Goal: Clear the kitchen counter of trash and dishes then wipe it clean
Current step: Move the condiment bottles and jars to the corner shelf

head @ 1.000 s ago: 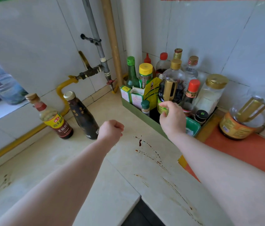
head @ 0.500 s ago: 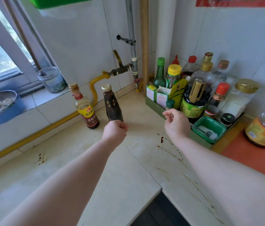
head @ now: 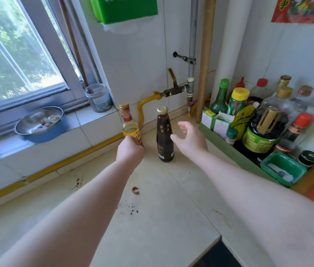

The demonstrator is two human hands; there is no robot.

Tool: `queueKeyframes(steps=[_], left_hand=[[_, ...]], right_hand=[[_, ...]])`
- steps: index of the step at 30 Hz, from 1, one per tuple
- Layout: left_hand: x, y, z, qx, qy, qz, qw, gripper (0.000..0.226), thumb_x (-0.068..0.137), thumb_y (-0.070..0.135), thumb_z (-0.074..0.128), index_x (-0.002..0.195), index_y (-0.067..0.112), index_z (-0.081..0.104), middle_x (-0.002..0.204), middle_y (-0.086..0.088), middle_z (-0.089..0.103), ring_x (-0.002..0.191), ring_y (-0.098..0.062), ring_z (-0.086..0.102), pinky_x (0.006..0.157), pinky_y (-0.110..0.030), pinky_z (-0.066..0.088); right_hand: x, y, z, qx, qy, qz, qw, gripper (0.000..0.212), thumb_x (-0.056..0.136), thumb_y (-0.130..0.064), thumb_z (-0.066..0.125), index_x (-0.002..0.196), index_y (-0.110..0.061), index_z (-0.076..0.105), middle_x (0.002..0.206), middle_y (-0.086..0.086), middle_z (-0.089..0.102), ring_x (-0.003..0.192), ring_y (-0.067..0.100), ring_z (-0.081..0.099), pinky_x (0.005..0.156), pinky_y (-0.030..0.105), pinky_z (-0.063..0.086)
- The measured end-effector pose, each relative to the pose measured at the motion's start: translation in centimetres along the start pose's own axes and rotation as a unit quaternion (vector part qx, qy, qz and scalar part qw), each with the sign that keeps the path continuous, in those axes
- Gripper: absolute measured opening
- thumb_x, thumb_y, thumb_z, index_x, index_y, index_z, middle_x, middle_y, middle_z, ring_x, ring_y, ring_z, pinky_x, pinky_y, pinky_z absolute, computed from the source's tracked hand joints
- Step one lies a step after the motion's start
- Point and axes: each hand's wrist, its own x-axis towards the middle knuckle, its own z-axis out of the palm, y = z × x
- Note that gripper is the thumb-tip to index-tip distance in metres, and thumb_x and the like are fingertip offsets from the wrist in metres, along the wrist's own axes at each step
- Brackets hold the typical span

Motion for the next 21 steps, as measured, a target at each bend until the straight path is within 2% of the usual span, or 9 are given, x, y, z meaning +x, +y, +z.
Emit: queueKeyframes(steps=[3, 5, 9, 12, 15, 18, 21], left_hand=[[1.6, -0.2, -1.5, -0.029, 0.012, -0.029, 0.999, 0.035, 0.085, 0.009, 0.055, 0.118, 0.016, 0.047, 0.108, -0.005, 0.058, 0.091, -0.027, 0.062, 0.079, -0.043, 0.059], [2.7, -0.4, -2.1, -0.034, 0.019, -0.031, 0.999, 0.038, 0.085, 0.01, 0.057, 0.121, 0.015, 0.044, 0.11, -0.006, 0.059, 0.092, -0.028, 0.063, 0.079, -0.044, 0.059], [4.5, -0.6, -2.7, -0.017, 0.016, -0.032, 0.999, 0.046, 0.085, 0.011, 0.06, 0.127, 0.015, 0.042, 0.118, -0.008, 0.059, 0.101, -0.029, 0.061, 0.086, -0.043, 0.056], [5.6, -0.6, -2.7, 0.008, 0.015, -0.03, 0.999, 0.055, 0.087, 0.01, 0.059, 0.136, 0.014, 0.036, 0.13, -0.01, 0.055, 0.114, -0.03, 0.056, 0.091, -0.041, 0.051], [6.7, -0.3, -2.5, 0.002, 0.015, -0.029, 0.999, 0.065, 0.086, 0.011, 0.06, 0.142, 0.014, 0.028, 0.139, -0.011, 0.048, 0.121, -0.032, 0.053, 0.096, -0.045, 0.049], [7.6, 0.5, -1.7, -0.019, 0.02, -0.025, 0.999, 0.074, 0.085, 0.022, 0.066, 0.146, 0.016, 0.023, 0.143, -0.01, 0.045, 0.127, -0.032, 0.048, 0.101, -0.048, 0.046], [8.2, 1.4, -0.6, -0.047, 0.029, -0.009, 0.998, 0.062, 0.086, 0.027, 0.062, 0.139, 0.018, 0.03, 0.132, -0.011, 0.052, 0.121, -0.033, 0.051, 0.098, -0.049, 0.047]], right_hand=[[1.1, -2.2, 1.3, 0.011, -0.003, 0.009, 1.0, 0.061, 0.086, -0.032, 0.063, 0.142, -0.023, 0.039, 0.142, 0.001, 0.049, 0.13, 0.021, 0.046, 0.101, 0.033, 0.04], [1.9, -3.2, 2.1, 0.005, 0.004, 0.022, 1.0, 0.062, 0.087, -0.03, 0.062, 0.143, -0.023, 0.036, 0.14, 0.004, 0.05, 0.127, 0.025, 0.047, 0.1, 0.036, 0.041], [3.0, -4.5, 3.6, 0.007, 0.011, 0.051, 0.999, 0.05, 0.087, -0.026, 0.062, 0.132, -0.018, 0.043, 0.126, 0.008, 0.057, 0.117, 0.03, 0.054, 0.092, 0.037, 0.045], [3.3, -4.6, 4.0, 0.05, 0.018, 0.068, 0.996, 0.057, 0.081, -0.032, 0.07, 0.129, -0.017, 0.043, 0.127, 0.006, 0.056, 0.117, 0.028, 0.053, 0.091, 0.036, 0.044], [2.6, -4.3, 3.9, 0.055, 0.031, 0.048, 0.997, 0.053, 0.078, -0.035, 0.075, 0.119, -0.019, 0.046, 0.118, 0.0, 0.059, 0.108, 0.023, 0.056, 0.08, 0.028, 0.041], [1.2, -3.6, 4.0, 0.032, 0.031, 0.014, 0.999, 0.047, 0.081, -0.034, 0.072, 0.115, -0.017, 0.044, 0.112, -0.001, 0.06, 0.098, 0.02, 0.055, 0.074, 0.024, 0.035], [0.3, -2.9, 3.9, 0.009, 0.024, -0.003, 1.0, 0.046, 0.084, -0.035, 0.069, 0.118, -0.017, 0.043, 0.116, 0.0, 0.062, 0.104, 0.023, 0.057, 0.074, 0.025, 0.036]])
